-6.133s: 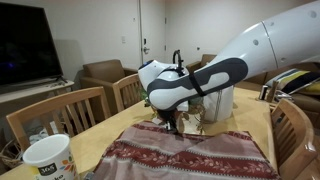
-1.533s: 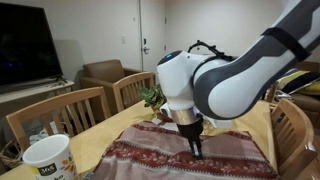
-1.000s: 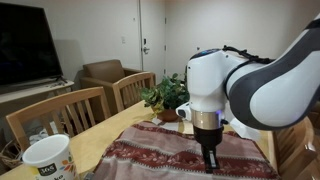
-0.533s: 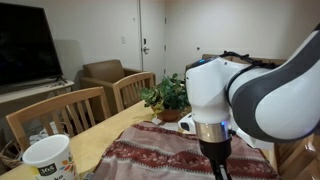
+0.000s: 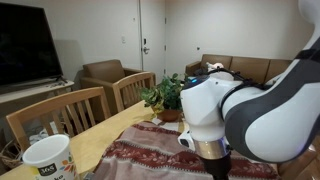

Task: Straighten the red cloth

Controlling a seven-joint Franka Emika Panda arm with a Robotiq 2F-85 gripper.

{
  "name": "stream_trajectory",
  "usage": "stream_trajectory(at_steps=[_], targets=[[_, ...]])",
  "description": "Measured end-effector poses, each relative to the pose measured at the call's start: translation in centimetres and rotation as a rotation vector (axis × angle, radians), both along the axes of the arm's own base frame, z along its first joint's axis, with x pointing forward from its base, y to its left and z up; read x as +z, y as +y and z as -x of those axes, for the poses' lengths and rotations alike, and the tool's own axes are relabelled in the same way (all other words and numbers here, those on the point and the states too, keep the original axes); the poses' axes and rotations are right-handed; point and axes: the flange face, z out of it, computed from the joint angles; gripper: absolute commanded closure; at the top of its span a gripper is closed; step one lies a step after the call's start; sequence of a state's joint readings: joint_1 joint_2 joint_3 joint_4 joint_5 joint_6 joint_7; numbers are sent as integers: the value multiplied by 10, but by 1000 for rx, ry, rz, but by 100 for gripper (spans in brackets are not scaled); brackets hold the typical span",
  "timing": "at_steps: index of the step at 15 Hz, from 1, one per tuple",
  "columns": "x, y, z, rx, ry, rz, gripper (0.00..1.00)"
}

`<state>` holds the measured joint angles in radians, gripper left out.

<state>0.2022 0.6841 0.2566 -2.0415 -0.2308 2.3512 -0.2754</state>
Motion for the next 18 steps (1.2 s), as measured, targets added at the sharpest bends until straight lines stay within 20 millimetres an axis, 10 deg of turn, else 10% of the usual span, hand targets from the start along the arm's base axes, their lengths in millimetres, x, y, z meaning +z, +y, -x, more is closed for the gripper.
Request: stream_trajectory(at_steps=[18], targets=[[-11, 35, -8, 171, 173, -2, 100]])
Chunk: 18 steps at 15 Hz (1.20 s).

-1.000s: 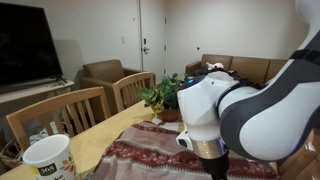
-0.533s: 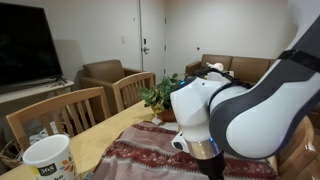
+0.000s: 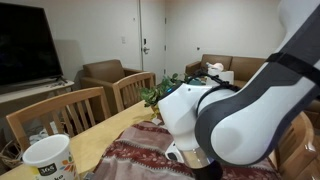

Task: Straighten the red cloth

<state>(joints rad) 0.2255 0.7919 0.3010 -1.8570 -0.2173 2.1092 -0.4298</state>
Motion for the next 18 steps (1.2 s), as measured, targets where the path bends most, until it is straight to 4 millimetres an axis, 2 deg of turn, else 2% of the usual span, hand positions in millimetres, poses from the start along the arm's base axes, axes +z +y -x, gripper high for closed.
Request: stream_trajectory(at_steps=[8, 12, 18], targets=[[-12, 17, 12, 72, 131, 38, 100], [-18, 18, 18, 76, 183, 63, 100], [-18, 16, 16, 68, 185, 67, 100]])
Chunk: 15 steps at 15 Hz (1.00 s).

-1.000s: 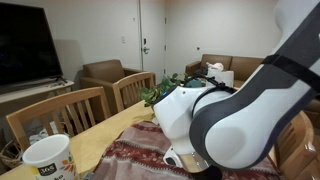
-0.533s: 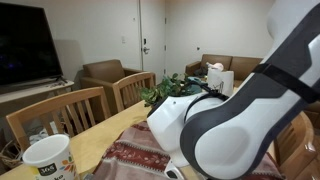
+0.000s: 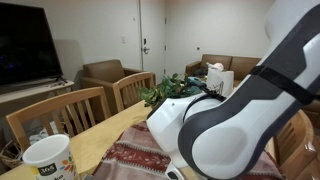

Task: Straighten the red cloth

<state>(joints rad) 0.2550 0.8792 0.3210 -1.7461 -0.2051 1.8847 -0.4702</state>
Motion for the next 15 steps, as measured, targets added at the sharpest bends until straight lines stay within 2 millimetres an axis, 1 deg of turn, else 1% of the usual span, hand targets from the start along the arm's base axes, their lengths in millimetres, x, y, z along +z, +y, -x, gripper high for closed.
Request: stream_trajectory(at_steps=[3, 5, 7, 11, 13, 15], targets=[[3, -3, -7, -11, -15, 5, 100], [13, -3, -17, -21, -44, 5, 100], [32, -2, -29, -39, -87, 6, 100], [80, 4, -47, -71, -195, 19, 100], [102, 5, -56, -84, -269, 44, 100], [119, 4, -66, -105, -363, 73, 100]])
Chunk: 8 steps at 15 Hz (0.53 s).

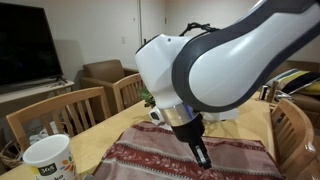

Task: Straighten the red cloth

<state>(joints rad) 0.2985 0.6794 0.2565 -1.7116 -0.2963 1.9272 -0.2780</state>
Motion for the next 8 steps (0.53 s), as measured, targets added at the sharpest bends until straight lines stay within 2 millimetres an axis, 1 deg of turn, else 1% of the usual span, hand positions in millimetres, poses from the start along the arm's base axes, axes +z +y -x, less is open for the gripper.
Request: stream_trajectory(at_steps=[1, 2, 3, 4, 6, 7, 8], targets=[[6, -1, -5, -11, -50, 15, 100], [10, -4, -10, -20, -101, 26, 74], [12, -6, -15, -31, -154, 34, 72], [12, -8, -19, -43, -198, 23, 91], [8, -9, -19, -45, -201, 21, 75], [7, -9, -19, -44, -200, 21, 72], [7, -8, -18, -43, -199, 21, 72]])
